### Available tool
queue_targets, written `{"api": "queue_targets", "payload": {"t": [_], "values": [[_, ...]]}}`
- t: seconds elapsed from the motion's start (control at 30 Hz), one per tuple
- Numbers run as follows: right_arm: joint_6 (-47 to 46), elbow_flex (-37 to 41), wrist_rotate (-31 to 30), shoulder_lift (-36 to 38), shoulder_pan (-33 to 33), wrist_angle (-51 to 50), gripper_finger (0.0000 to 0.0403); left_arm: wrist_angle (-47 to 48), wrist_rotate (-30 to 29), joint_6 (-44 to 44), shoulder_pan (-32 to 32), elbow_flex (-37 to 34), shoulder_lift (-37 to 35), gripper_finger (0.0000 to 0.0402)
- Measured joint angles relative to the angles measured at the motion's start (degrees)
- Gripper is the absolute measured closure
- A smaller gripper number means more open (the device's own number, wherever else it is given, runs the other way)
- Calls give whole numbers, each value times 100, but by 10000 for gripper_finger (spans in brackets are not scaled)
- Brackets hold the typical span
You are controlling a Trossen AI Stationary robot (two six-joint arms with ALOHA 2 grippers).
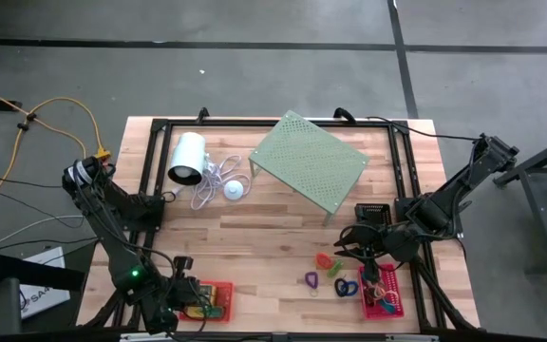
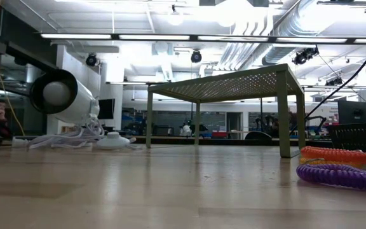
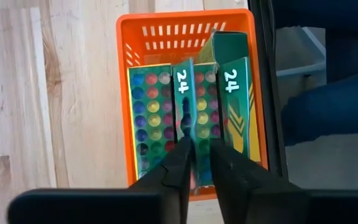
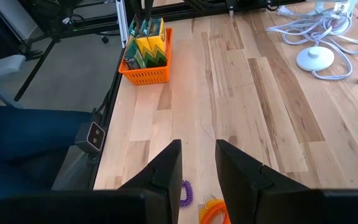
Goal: Pick & Place Office Desk Supplies
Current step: Put the crayon box into the orange bin
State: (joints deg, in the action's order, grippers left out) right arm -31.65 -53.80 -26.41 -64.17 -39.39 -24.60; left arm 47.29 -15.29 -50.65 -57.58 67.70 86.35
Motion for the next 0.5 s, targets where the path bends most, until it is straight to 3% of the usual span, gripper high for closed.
{"api": "queue_targets", "payload": {"t": [0.2, 0.5], "values": [[-1, -2, 2, 1, -1, 0, 317, -5, 3, 35, 0, 0, 0, 316], [-1, 0, 0, -1, -1, 0, 317, -23, 4, 226, 2, 2, -147, 313]]}}
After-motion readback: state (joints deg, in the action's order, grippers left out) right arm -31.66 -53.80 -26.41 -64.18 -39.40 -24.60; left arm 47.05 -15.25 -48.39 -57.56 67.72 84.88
